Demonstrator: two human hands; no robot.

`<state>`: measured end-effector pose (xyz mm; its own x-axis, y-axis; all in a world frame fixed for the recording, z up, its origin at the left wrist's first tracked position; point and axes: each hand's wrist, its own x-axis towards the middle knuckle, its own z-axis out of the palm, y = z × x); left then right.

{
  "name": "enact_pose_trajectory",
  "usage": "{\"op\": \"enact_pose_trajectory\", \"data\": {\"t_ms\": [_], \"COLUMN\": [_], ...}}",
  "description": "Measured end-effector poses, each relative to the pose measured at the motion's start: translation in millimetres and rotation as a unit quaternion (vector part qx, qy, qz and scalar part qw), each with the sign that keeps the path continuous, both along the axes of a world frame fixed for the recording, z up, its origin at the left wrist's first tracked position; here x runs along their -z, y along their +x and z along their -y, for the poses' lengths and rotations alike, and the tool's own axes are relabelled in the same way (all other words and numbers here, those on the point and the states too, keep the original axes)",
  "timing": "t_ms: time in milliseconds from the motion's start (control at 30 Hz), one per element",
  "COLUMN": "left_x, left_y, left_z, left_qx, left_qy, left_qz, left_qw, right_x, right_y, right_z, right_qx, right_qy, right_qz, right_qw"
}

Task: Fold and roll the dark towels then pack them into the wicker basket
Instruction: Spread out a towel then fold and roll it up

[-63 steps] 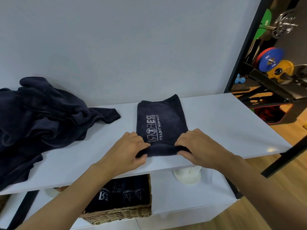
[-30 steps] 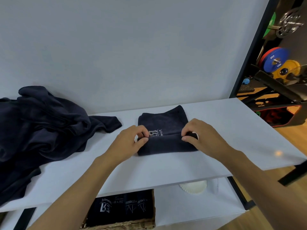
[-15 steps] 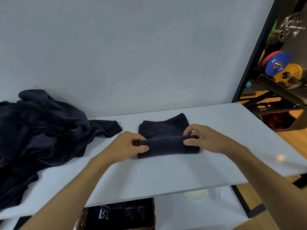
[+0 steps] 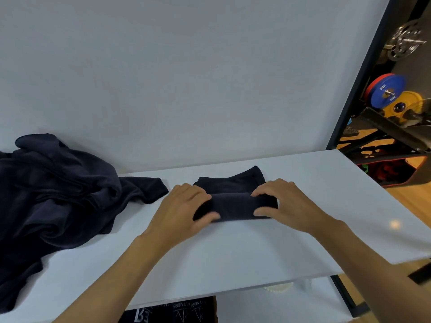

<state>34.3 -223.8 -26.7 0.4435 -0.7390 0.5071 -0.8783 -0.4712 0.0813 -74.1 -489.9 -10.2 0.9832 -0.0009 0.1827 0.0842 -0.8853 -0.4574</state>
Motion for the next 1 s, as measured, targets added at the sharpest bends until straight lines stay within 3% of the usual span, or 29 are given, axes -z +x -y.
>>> {"op": "enact_pose_trajectory", "data": {"t_ms": [67,133,200,300,367,467,533,600,700,800,900,1000], "left_x": [3.9,-1.9,-12.9,-26.1,-30.9,-36.0,-37.3,-31.7,-15.4,-15.8,-28.5,-37.7], "left_y": [2.9,7.3,13.7,27.1,36.4,47.9,48.5,40.8,28.7,40.4,60.6,78.0], "left_z": [0.0,2.5,8.8,15.6,16.3,26.8,36.7,42.5,42.1,45.7,52.3,59.5], "left_qx": [-0.013,-0.044,-0.056,-0.064,-0.062,-0.085,-0.102,-0.092,-0.082,-0.099,-0.115,-0.139], "left_qy": [0.064,0.068,0.051,0.060,0.078,0.134,0.158,0.125,0.123,0.127,0.137,0.159], "left_qz": [-0.003,-0.069,-0.167,-0.293,-0.344,-0.308,-0.197,-0.079,-0.024,-0.081,-0.174,-0.290], "left_qw": [0.998,0.994,0.983,0.952,0.934,0.938,0.962,0.985,0.989,0.984,0.968,0.934], "right_x": [-6.3,-13.3,-18.3,-15.1,-4.9,4.9,-1.7,-9.5,-15.5,-18.4,-7.3,7.0], "right_y": [8.5,20.0,30.7,37.1,36.1,42.4,54.3,67.2,87.0,102.4,97.4,90.0], "right_z": [1.5,3.1,2.4,-3.7,-7.8,-5.3,-2.0,0.4,3.0,-4.5,-9.8,-8.3], "right_qx": [0.020,0.019,0.000,-0.039,-0.071,-0.064,-0.054,-0.058,-0.049,-0.035,-0.067,-0.097], "right_qy": [0.069,0.072,-0.008,-0.118,-0.154,-0.145,-0.116,-0.081,-0.094,-0.137,-0.182,-0.182], "right_qz": [-0.044,-0.081,-0.076,0.044,0.073,0.052,0.035,-0.004,-0.069,-0.068,0.076,0.071], "right_qw": [0.996,0.994,0.997,0.991,0.983,0.986,0.991,0.995,0.992,0.988,0.978,0.976]}}
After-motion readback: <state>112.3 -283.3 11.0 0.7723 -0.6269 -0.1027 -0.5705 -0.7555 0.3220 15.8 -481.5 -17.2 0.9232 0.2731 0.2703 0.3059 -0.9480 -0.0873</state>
